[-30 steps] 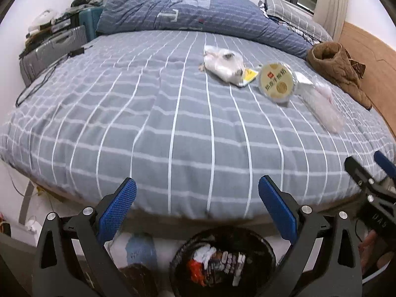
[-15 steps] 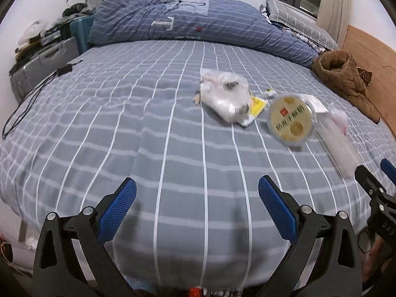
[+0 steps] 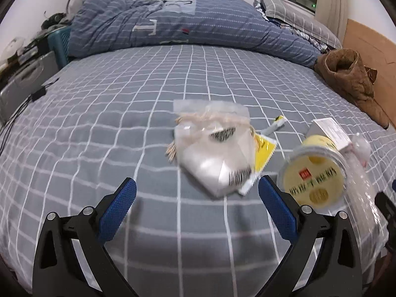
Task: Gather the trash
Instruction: 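Grasp the white drawstring bag with the left tool while the right tool grasps the bubble-wrap tube, then carry the drawstring bag and bubble-wrap tube off the bed to the black bin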
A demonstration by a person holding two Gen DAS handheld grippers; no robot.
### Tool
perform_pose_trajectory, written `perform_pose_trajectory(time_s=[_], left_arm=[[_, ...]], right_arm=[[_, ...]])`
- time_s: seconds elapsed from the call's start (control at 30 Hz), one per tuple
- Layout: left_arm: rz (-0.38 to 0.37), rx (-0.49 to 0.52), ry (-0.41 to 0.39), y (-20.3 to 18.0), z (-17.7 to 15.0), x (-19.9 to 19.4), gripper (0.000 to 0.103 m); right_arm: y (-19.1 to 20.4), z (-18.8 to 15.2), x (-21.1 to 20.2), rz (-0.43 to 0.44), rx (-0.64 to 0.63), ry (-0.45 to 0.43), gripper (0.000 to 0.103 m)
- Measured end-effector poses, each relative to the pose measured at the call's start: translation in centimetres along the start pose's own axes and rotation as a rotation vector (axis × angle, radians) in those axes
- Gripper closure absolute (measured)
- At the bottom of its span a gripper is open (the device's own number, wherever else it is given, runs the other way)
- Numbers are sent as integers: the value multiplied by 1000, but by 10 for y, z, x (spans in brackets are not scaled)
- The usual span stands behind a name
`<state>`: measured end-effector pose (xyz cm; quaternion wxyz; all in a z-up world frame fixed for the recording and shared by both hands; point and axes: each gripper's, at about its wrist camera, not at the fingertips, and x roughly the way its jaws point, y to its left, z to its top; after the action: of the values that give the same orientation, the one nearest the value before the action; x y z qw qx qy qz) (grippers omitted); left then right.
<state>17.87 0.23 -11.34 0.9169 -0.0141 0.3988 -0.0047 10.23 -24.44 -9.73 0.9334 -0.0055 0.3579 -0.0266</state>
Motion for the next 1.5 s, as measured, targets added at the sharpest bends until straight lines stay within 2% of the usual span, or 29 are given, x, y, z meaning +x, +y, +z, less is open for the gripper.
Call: perform_pose_trajectory(time_s=[0.13, 0.3, 0.4, 0.47, 0.6, 0.63, 0.67, 0.83, 1.17, 1.5], left_arm=[[7, 3, 3, -4, 13, 19, 6], [-2, -2, 15, -7, 22, 37, 7], [-13, 5, 16, -12, 25, 44, 9], [-23, 14, 32, -15, 25, 50, 17], [-40, -3, 47, -16, 26, 59, 27], [-43, -11, 52, -15, 25, 61, 32], [-56, -21, 62, -14, 24, 64, 35], [-74, -34, 53, -12, 22, 64, 44], [-55, -23, 24, -12, 23, 50, 46], [-36, -31, -14, -1, 29, 28, 46]], right_arm=[[4, -3, 16, 13, -6, 32, 11], [7, -8, 31, 34, -2, 78, 29], [7, -10, 35, 39, 2, 96, 35], [5, -11, 38, 39, 7, 104, 42], [3, -12, 40, 48, 14, 111, 52], [4, -13, 40, 47, 9, 114, 55], [4, -13, 41, 50, 6, 117, 61], [5, -13, 38, 52, 4, 106, 75], [5, -5, 22, 59, 5, 42, 77], [10, -4, 10, 70, -4, 18, 77]])
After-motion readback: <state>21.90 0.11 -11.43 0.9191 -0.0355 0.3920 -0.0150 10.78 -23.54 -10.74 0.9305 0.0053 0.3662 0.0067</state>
